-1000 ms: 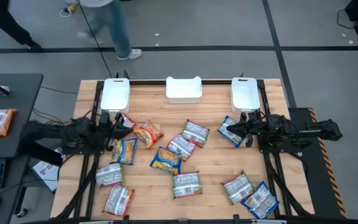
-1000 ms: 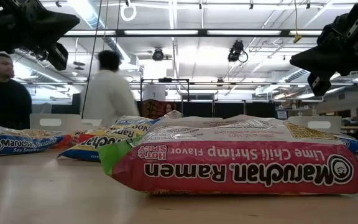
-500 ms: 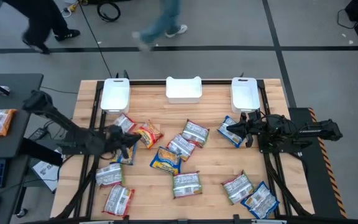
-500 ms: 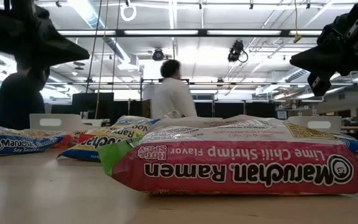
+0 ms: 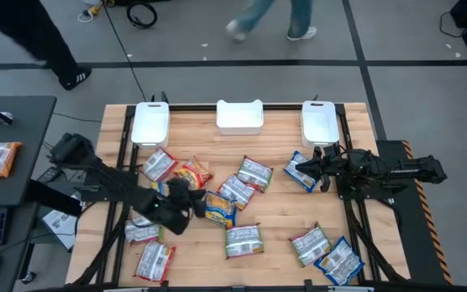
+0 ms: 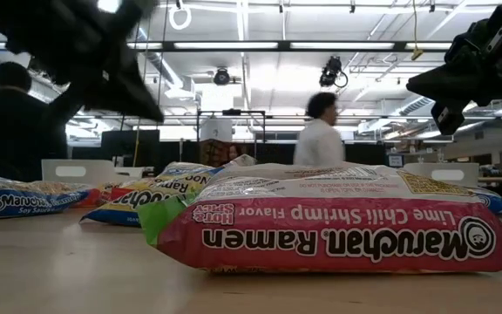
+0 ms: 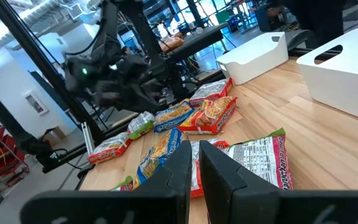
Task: Sort Maruchan noodles
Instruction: Put the orange noodle pack into the left white bin
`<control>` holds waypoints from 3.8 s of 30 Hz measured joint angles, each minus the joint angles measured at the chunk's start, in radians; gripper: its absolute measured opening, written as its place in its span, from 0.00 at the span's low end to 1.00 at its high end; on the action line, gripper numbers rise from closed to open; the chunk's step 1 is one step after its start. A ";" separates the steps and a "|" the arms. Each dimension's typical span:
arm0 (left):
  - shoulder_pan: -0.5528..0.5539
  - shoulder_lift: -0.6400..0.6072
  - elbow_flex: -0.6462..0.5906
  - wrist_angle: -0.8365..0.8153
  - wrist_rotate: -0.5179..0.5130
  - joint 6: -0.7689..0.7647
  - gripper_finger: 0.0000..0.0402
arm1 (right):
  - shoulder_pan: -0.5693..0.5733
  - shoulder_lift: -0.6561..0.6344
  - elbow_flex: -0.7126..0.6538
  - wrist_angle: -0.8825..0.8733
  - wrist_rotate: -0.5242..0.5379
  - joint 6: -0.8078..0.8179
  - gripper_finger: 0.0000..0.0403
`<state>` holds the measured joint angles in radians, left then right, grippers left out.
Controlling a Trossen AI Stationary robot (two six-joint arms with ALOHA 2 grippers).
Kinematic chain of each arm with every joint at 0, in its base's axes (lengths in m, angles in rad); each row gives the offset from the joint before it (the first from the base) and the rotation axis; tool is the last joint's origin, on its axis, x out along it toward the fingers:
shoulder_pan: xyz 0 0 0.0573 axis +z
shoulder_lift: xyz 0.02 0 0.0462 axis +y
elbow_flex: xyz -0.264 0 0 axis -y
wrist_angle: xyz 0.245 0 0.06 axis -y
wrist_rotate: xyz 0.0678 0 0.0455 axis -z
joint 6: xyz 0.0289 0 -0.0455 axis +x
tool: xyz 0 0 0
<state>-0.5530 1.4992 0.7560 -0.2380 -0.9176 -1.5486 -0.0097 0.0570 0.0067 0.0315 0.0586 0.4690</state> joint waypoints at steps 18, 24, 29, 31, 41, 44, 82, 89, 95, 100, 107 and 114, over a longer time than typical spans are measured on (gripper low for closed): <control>0.281 0.000 0.035 -0.591 0.605 -0.329 0.52 | 0.000 0.000 0.000 0.000 0.000 0.000 0.09; 0.366 0.001 -0.006 -0.417 0.583 -0.249 0.60 | 0.000 0.000 0.000 0.000 0.000 0.000 0.09; 0.403 -0.001 -0.006 -0.365 0.579 -0.201 0.61 | 0.000 0.000 0.000 0.000 0.000 0.000 0.09; 0.411 -0.001 -0.005 -0.380 0.582 -0.203 0.61 | 0.000 0.000 0.000 0.000 0.000 0.000 0.09; 0.420 -0.001 -0.006 -0.308 0.551 -0.277 0.61 | 0.000 0.000 0.000 0.000 0.000 0.000 0.09; 0.404 -0.001 -0.006 -0.247 0.498 -0.192 0.61 | 0.000 0.000 0.000 0.000 0.000 0.000 0.09; 0.322 0.293 0.140 -0.359 0.175 1.658 0.53 | 0.000 0.000 0.000 0.005 0.000 0.000 0.09; 0.312 0.289 0.147 -0.338 0.079 1.672 0.51 | 0.000 0.000 0.000 0.005 0.000 0.000 0.09; 0.324 0.289 0.114 -0.333 0.109 1.767 0.51 | 0.000 0.000 0.000 0.005 0.000 0.000 0.09; 0.360 0.288 0.051 -0.270 0.092 1.833 0.51 | 0.000 0.000 0.000 0.004 0.000 0.000 0.09; 0.392 0.282 0.023 -0.155 0.101 1.924 0.50 | 0.000 0.000 0.000 0.004 0.000 0.000 0.09; 0.452 0.286 0.022 -0.048 0.128 1.918 0.37 | 0.000 0.000 0.000 0.004 0.000 0.000 0.09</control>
<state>-0.1013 1.7847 0.7780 -0.2860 -0.7898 0.3698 -0.0097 0.0567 0.0064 0.0360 0.0586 0.4689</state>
